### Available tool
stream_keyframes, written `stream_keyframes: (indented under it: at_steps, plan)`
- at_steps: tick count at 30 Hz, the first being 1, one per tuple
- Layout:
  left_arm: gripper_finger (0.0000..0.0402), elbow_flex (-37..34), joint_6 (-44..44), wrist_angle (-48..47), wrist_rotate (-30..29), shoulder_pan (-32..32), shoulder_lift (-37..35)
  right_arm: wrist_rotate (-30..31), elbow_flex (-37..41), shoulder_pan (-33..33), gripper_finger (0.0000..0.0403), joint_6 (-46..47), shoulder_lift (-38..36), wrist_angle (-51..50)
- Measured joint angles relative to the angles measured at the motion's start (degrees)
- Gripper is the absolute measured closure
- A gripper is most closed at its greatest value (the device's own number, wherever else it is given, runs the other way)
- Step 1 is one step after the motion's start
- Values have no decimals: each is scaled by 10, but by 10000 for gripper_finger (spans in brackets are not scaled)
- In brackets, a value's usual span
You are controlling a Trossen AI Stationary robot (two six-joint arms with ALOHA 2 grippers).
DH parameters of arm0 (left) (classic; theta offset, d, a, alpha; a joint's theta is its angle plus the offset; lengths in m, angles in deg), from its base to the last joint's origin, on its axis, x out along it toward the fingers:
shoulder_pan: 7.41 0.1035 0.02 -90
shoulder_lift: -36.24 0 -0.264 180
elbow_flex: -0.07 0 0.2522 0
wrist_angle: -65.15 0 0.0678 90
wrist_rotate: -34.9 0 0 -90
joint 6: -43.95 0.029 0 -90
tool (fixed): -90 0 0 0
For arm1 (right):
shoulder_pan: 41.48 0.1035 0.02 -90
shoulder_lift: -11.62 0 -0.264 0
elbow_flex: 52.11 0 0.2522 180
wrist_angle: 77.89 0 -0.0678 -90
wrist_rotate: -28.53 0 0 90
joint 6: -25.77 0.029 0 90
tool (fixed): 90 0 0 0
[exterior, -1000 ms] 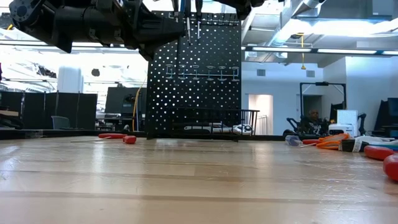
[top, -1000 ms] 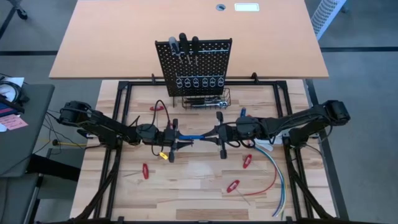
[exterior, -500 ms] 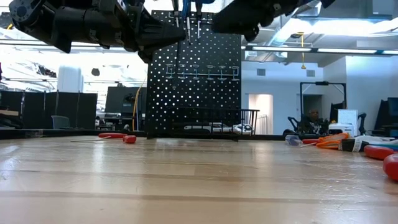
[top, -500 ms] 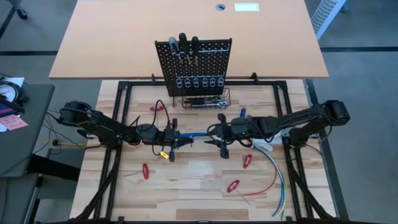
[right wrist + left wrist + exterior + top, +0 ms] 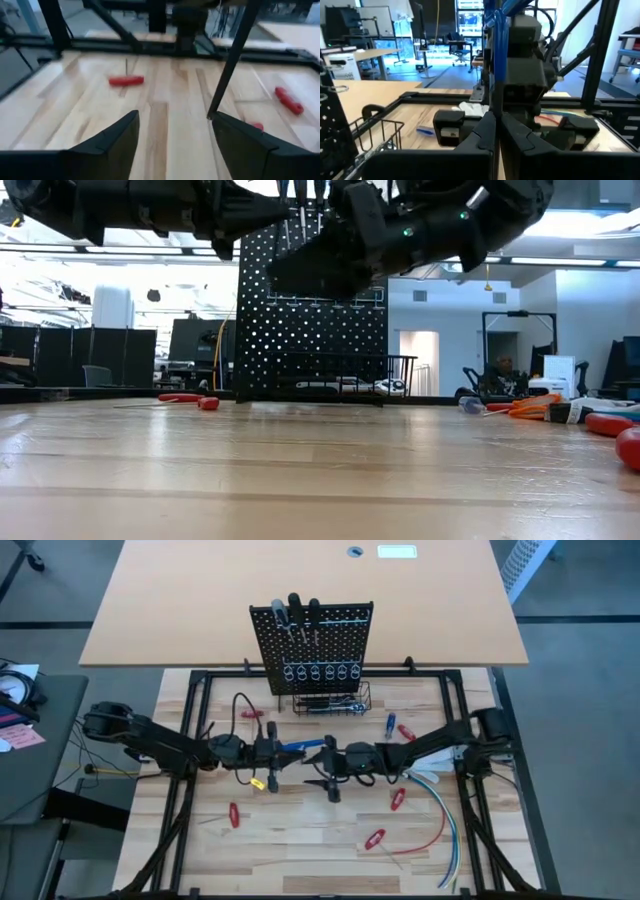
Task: Hang tools onto peg board
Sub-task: Hang the blue pick tool on the pegboard
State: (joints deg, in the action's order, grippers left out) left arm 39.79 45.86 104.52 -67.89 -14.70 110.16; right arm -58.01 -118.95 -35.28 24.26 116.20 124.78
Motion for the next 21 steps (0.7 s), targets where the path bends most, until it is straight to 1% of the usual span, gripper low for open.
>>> stream_keyframes:
  at_steps: [3, 9, 12, 15, 21]
  plan:
    - [401, 0, 10, -16, -9, -9, -13, 10, -1, 1, 178, 0, 9, 22]
    - [401, 0, 18, -15, -20, -19, -12, 22, -1, -7, 272, 18, 9, 46]
    - [401, 0, 11, -11, -20, -24, -12, 23, -1, -11, 305, 20, 9, 56]
    - [401, 0, 11, -5, -19, -32, -12, 22, -2, -11, 319, 19, 9, 59]
    - [401, 0, 15, 10, -15, -45, -12, 12, -2, 7, 310, -2, 9, 74]
